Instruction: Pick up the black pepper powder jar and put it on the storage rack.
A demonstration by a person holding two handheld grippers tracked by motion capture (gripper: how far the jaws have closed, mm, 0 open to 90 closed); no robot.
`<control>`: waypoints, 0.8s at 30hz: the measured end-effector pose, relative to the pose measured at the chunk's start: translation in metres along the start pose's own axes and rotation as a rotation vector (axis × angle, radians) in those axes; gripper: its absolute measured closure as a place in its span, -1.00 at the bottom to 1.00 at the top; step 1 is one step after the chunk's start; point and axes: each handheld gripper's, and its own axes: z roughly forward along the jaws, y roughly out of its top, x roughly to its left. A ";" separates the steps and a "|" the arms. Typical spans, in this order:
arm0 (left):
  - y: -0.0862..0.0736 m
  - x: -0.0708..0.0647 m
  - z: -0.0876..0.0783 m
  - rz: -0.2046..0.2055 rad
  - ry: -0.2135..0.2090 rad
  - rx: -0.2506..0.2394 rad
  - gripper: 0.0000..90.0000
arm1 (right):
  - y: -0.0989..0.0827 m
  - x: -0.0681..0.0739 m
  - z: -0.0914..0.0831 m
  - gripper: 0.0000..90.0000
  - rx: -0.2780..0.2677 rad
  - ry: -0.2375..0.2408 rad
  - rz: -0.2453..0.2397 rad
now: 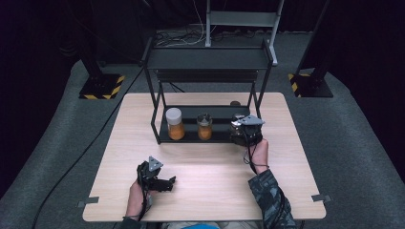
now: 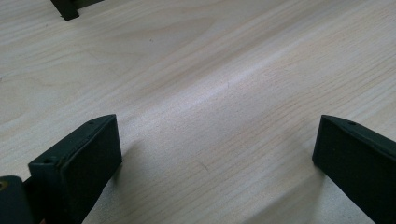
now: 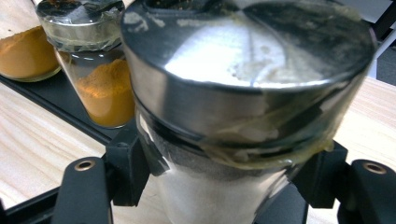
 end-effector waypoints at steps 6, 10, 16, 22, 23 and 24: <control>0.000 0.000 0.000 -0.002 -0.002 0.001 -0.99 | 0.001 -0.002 0.003 -0.32 0.004 0.001 0.005; 0.000 0.000 0.000 -0.002 -0.002 0.001 -0.99 | 0.002 -0.003 0.005 -0.32 0.007 -0.001 0.011; 0.000 0.001 0.000 -0.004 -0.003 0.001 -0.99 | 0.003 -0.003 0.008 -0.32 0.014 0.000 0.012; 0.000 0.000 0.000 -0.002 -0.002 0.000 -0.99 | 0.004 -0.004 0.010 -0.32 0.015 -0.003 0.012; 0.000 0.000 0.000 -0.002 -0.002 0.000 -0.99 | 0.004 -0.004 0.010 -0.32 0.015 -0.003 0.012; 0.000 0.000 0.000 -0.002 -0.002 0.001 -0.99 | 0.004 -0.004 0.011 -0.32 0.017 -0.004 0.013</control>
